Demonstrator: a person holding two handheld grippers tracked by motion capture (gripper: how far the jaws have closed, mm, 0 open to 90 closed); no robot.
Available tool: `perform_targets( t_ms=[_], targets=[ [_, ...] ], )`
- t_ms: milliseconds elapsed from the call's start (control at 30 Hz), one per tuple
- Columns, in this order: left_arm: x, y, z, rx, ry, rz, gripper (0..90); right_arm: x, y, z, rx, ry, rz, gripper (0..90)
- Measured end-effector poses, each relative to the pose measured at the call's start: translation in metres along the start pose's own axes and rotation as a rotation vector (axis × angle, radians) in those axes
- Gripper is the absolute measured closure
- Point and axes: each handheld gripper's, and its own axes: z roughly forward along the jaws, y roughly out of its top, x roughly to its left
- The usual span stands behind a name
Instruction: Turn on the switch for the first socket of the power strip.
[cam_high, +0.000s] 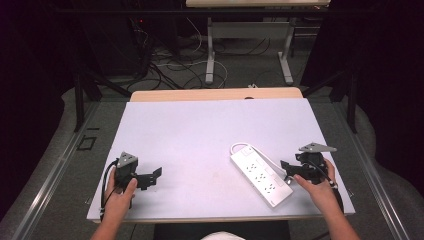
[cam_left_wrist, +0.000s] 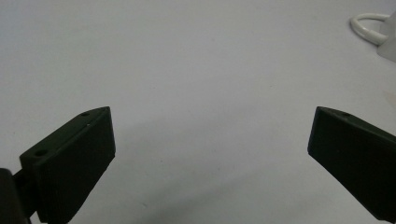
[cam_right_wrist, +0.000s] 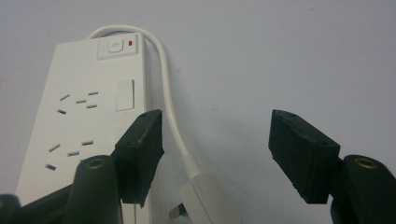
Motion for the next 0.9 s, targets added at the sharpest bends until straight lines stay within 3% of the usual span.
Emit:
perform_targets(
  t_ms=[133,300,700,900],
  targets=[
    [0.0,0.0,0.0,0.006,-0.002,0.003,0.8,0.0,0.001,-0.002,0.002,0.023,0.011,36.6],
    [0.0,0.0,0.0,0.007,-0.002,0.003,0.8,0.002,0.001,-0.003,0.005,0.018,0.012,37.1],
    [0.0,0.0,0.0,0.015,-0.003,0.004,0.9,0.008,0.001,-0.003,0.009,0.071,0.024,54.7],
    [0.0,0.0,0.001,0.008,0.0,0.004,1.0,0.012,0.002,-0.003,-0.005,0.084,0.006,59.6]
  ],
)
